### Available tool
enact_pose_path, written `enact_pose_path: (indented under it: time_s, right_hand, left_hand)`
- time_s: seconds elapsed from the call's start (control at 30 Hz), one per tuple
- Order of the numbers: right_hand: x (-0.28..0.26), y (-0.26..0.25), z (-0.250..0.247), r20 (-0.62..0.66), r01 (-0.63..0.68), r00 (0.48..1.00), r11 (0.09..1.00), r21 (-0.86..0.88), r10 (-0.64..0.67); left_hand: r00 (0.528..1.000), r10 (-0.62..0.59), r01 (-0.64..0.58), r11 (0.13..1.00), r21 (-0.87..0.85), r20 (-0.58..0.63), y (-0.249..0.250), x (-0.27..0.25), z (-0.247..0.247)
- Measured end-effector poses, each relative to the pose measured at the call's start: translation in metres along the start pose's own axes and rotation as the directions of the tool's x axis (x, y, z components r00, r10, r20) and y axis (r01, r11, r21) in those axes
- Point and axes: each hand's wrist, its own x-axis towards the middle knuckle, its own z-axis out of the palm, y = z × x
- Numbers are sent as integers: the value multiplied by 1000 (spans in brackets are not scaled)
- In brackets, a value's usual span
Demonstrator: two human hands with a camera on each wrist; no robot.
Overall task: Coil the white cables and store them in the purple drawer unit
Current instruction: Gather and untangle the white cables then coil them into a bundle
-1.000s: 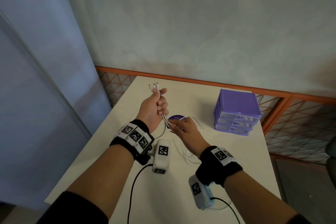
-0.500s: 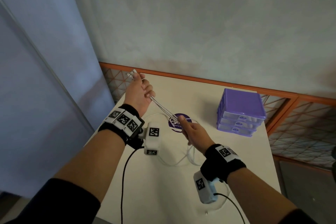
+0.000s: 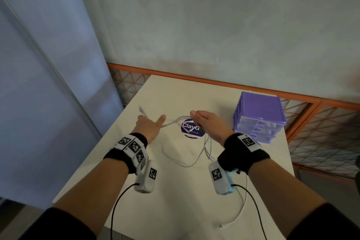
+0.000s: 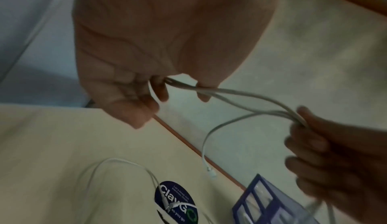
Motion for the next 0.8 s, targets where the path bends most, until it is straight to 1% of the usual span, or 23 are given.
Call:
enact_pose_path:
  time_s: [0.03,0.07,0.1,0.17,0.23,0.27,0.3,0.33,0.37,0.4,0.43,0.5,0.53,0.6,0.67,0.73,0.8]
  right_hand:
    - [3,-4,-2,18,2,1000,1000,-3,-2]
    - [5,-5,-3,29,8,1000,1000,-10,-8]
    - [6,-7,-6,29,15,999,1000,-26,-14]
    - [11,-11,-10,29,25,999,999,-43,-23]
    - [15,-14,-14,40,29,999,999,-31,-27]
    - [16,-15,-15,47,30,999,999,-38,-28]
    - [17,-16,-15,55,36,998,998,-54,-33]
    - [18,-18,-14,63,40,997,997,-69,-35]
    - [19,-20,-14,67,40,997,997,-70,-35]
    - [20,-23,-14,65,36,997,998,-55,-33]
    - [21,-26,-15,59,33,998,999,-31,-31]
    - [22,-32,-19,60,18,998,999,38,-20]
    - [22,-33,-20,72,6,997,997,80,-12]
    - [20,-31,-22,84,-5,996,986,165,-9]
    - [17,-22,-22,66,-12,998,981,193,-1]
    - [12,-9,-20,59,-26,998,988,152,17]
    - [7,-1,-17,55,-39,998,998,58,36]
  left_hand:
    - [997,47,-41,993,110,-61,2,-2,2]
    - [992,79,-59,978,201,-96,5,-6,2]
    - [990,97,-63,955,290,-103,6,-7,1]
    - [992,111,-77,893,443,-51,7,-7,-5]
    - [982,189,-169,867,468,6,8,-3,-9]
    - [960,278,-269,864,426,40,10,-2,-9]
    - [912,401,-403,845,352,82,14,-5,-7]
    - [839,528,-543,806,235,129,20,-14,-5]
    - [761,627,-646,755,113,164,26,-23,-3]
    - [718,668,-683,730,16,195,32,-32,-1]
    - [707,671,-681,731,-40,223,35,-34,2]
    - [718,657,-656,749,-93,232,38,-36,4]
    - [720,663,-656,747,-109,206,39,-36,4]
    - [714,690,-688,723,-67,114,44,-38,0]
    - [687,726,-726,686,-49,-25,54,-40,-8]
    - [677,724,-735,674,-71,-135,63,-38,-19]
    - [679,707,-730,679,-79,-196,69,-32,-28]
